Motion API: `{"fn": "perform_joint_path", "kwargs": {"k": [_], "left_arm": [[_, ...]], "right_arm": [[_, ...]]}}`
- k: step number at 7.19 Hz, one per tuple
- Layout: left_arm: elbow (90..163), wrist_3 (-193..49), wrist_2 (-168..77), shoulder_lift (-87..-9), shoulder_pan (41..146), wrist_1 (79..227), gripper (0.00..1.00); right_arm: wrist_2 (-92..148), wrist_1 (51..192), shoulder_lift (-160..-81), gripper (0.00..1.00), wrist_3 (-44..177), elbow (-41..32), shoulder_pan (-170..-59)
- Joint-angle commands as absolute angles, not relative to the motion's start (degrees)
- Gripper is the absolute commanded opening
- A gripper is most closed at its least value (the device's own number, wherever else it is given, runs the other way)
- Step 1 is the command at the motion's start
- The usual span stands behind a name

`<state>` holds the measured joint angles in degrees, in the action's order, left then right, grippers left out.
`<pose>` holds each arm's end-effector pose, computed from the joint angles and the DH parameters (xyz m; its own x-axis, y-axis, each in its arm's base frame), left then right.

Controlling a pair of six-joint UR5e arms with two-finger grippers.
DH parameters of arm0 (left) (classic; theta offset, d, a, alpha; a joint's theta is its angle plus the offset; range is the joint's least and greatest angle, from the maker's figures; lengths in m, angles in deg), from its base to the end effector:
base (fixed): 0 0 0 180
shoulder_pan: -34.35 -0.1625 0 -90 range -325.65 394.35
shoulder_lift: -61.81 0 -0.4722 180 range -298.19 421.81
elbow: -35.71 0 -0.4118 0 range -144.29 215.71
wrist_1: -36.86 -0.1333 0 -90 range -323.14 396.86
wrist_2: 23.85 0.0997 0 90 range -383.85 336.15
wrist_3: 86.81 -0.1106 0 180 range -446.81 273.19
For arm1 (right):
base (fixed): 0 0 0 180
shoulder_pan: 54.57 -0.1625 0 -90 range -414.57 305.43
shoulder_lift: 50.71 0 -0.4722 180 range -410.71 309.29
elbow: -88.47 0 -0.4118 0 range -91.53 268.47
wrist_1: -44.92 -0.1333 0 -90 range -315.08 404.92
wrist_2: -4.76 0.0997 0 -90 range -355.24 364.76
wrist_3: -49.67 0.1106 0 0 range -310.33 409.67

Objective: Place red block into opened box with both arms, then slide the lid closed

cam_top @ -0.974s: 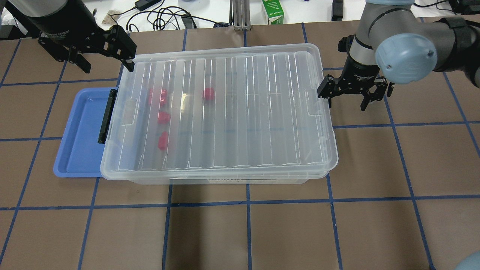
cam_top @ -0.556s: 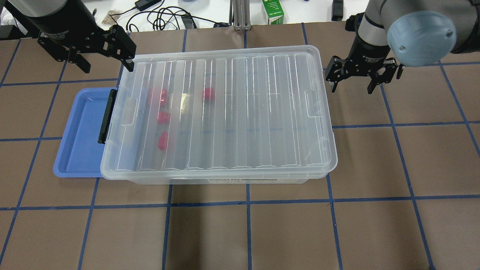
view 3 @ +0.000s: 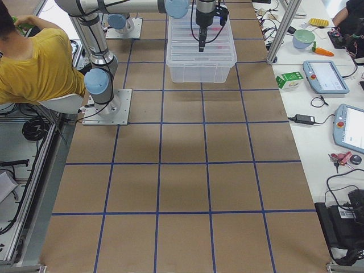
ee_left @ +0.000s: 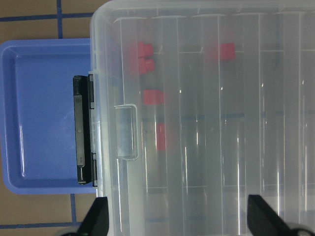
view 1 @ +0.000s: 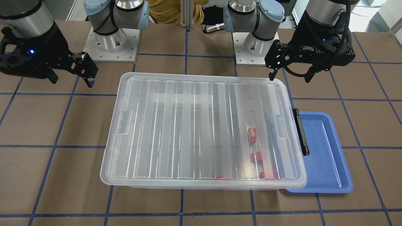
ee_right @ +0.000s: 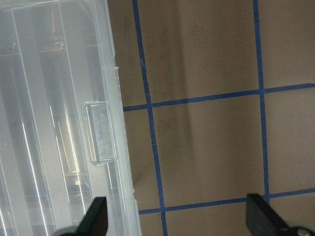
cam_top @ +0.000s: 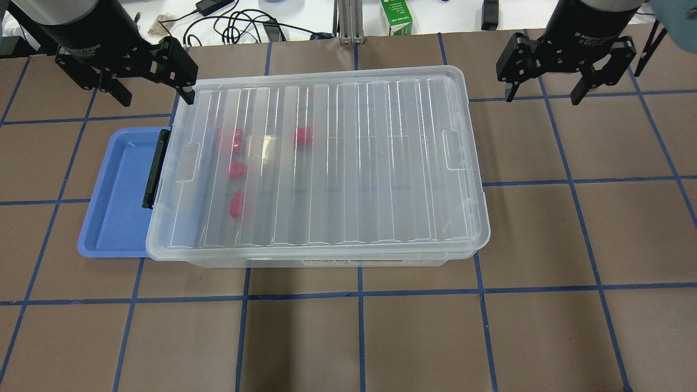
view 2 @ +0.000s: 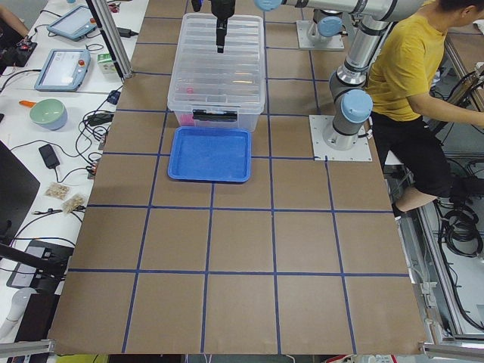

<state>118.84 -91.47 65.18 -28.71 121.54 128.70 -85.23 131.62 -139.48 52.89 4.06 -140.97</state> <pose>-0.1094 -0.5276 0.5778 -0.9994 0.0334 0.0104 0.0324 0.9963 -0.0797 0.1002 -0.5298 0.5572 -0.9929 0.1187 -0.0012 0.1187 0.9928 -0.0185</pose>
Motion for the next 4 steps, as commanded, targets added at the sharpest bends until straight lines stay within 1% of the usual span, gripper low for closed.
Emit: {"fn": "perform_joint_path", "kwargs": {"k": [1,4], "left_arm": [[118.9,-91.5,65.2,-28.7,121.5,128.7,1.00],[118.9,-91.6,65.1,-28.6,121.5,128.4,1.00]], "right_arm": [[-85.2,130.7,-141.4,1.00,53.3,2.3,-141.4],[-85.1,131.3,-140.8,1.00,53.2,1.4,-143.7]]}}
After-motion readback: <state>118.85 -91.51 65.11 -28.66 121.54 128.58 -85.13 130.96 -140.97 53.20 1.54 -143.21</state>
